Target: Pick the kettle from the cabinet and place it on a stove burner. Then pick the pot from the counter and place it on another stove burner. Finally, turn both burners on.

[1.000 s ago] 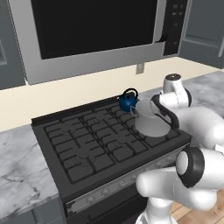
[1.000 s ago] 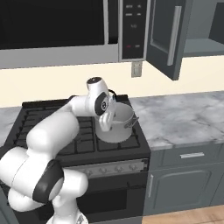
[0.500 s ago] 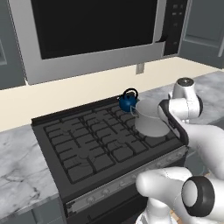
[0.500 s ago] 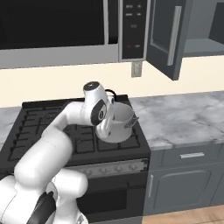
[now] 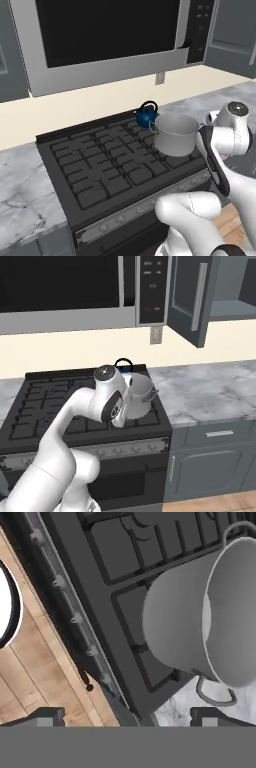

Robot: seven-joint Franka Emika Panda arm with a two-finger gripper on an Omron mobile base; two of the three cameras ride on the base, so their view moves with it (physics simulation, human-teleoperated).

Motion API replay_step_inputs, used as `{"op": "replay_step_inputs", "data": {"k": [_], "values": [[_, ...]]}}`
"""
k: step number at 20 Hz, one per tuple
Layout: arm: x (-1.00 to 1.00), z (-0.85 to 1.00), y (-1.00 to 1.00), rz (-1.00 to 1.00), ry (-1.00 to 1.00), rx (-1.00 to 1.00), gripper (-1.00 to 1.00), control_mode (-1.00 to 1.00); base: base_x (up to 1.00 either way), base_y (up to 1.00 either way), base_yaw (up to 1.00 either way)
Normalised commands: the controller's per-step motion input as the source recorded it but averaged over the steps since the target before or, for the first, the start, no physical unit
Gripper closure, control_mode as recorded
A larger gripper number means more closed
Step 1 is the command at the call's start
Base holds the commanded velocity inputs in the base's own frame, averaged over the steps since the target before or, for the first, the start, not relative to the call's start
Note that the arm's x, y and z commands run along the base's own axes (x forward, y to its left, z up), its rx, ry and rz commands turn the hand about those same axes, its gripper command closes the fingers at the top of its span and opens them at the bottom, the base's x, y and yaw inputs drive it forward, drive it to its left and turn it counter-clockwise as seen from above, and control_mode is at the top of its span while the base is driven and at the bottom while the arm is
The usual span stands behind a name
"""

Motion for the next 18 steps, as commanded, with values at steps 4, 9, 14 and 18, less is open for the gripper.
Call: {"op": "replay_step_inputs", "data": {"k": [4,9,14,18], "values": [[-0.61,0.02,-0.09,0.00,-0.11,0.08,-1.00,-1.00,0.00,0.00,0.00],[-0.44,0.00,-0.05,0.00,-0.01,0.08,-1.00,-1.00,0.00,0.00,0.00],[-0.31,0.00,-0.14,0.00,-0.07,0.09,-1.00,-1.00,0.00,0.00,0.00],[-0.26,0.00,-0.17,-0.02,-0.02,0.12,-1.00,-1.00,0.00,0.00,0.00]]}}
